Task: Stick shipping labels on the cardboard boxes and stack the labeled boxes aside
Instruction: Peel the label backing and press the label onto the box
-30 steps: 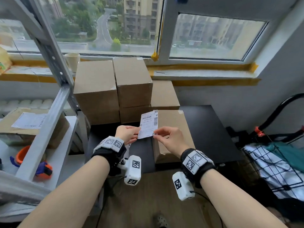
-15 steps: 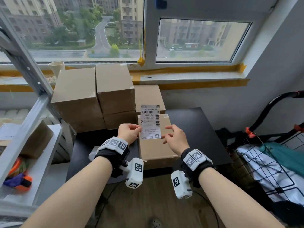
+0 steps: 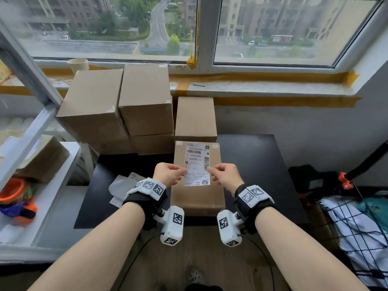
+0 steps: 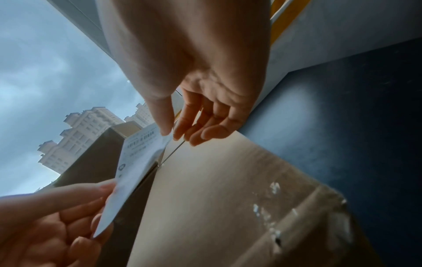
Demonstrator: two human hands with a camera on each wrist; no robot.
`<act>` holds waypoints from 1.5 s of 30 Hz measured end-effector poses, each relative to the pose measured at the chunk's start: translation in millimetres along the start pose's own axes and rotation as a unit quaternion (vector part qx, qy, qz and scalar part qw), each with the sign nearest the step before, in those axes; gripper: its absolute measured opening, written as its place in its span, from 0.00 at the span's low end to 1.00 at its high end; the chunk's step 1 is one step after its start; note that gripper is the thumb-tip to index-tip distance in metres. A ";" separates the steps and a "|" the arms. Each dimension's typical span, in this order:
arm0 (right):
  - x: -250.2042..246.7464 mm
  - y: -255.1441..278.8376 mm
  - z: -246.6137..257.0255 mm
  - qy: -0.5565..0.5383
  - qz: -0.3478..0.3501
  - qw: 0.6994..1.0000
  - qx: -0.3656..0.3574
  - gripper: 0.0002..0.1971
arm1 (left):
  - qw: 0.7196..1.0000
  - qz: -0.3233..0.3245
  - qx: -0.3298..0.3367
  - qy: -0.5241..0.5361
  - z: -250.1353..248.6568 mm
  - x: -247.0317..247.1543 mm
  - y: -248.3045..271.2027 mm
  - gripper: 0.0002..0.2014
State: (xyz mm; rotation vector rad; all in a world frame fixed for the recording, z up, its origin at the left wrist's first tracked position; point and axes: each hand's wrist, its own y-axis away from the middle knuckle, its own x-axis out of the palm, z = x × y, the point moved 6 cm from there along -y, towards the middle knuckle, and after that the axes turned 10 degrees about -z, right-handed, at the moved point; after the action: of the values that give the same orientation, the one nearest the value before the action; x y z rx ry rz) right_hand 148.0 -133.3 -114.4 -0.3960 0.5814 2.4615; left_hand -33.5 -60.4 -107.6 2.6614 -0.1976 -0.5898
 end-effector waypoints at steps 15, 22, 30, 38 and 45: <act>3.2 -8.5 -14.2 0.178 -0.028 0.983 -0.009 0.15 | 0.986 -0.060 -0.003 -0.153 8.3 15.4 -7.1 0.12; 5.0 -8.8 -15.8 0.192 -0.034 0.981 -0.010 0.15 | 0.981 -0.067 0.005 -0.180 11.0 18.6 -11.6 0.07; 5.8 -5.9 -9.3 0.244 -0.028 0.969 -0.019 0.09 | 0.974 -0.077 0.006 -0.212 7.4 19.8 -11.3 0.05; 7.5 -4.7 -4.4 0.279 -0.017 0.960 -0.024 0.07 | 0.962 -0.078 0.037 -0.257 4.4 21.0 -14.3 0.06; 1.5 -10.9 12.7 0.379 -0.072 0.914 -0.126 0.15 | 0.912 -0.073 0.225 -0.335 -12.5 18.1 -16.8 0.14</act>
State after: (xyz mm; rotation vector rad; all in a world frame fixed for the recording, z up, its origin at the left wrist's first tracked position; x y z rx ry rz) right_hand 151.4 -118.4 -107.6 -1.4769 0.4983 2.1827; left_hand -10.9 -44.7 -111.0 2.7925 -0.3638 -1.6812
